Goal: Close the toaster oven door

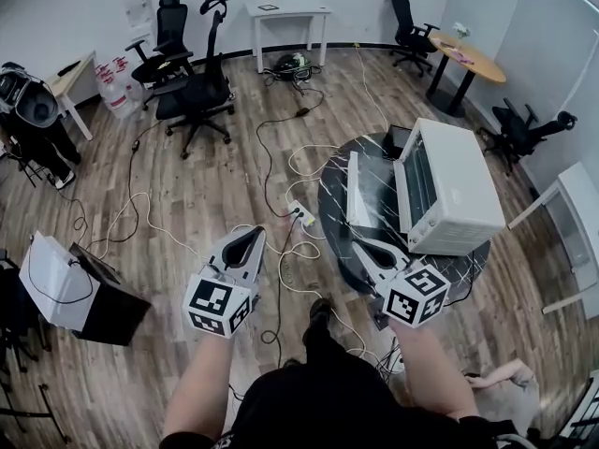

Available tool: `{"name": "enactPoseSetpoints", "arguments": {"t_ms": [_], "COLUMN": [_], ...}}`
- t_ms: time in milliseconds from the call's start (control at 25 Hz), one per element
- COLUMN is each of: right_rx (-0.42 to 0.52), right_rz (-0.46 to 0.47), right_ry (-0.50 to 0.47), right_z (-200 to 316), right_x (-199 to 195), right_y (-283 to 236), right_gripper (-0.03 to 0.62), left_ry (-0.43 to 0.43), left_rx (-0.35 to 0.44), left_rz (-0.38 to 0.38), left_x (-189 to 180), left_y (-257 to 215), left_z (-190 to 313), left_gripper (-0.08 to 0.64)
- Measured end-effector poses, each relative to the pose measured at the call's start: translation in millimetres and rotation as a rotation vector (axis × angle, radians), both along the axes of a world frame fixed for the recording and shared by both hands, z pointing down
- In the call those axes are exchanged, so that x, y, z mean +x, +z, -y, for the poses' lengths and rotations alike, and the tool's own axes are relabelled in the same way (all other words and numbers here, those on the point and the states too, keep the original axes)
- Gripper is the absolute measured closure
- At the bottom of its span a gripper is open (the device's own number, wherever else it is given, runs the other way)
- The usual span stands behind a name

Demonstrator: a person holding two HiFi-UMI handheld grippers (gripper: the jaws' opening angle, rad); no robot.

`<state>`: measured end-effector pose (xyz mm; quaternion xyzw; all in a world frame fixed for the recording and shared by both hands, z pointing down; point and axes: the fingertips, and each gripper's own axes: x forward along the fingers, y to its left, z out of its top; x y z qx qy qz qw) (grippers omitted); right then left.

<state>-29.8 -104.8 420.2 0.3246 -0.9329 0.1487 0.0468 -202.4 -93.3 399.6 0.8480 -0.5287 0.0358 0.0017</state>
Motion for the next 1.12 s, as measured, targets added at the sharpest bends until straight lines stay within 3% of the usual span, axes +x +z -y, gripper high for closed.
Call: {"name": "enactPoseSetpoints", "arguments": {"t_ms": [360,560,1120], "right_rx": [0.051,0.021,0.028], "right_rz": [-0.078,-0.023,-0.015], "right_ry": [0.005,0.025,0.1], "right_z": [121,181,257], "right_x": [7,23,40], "right_y": [12,15,5], "right_gripper": [0.586,0.586,0.586], "left_ry": [-0.032,-0.045,0.047], "left_rx": [-0.05,-0.062,-0.105], "left_rz": [0.014,0.067,0.014], "left_x": [4,4,27], "left_y": [10,2,12], "left_z": [128,188,288], "left_gripper": [0.555,0.555,0.555]}}
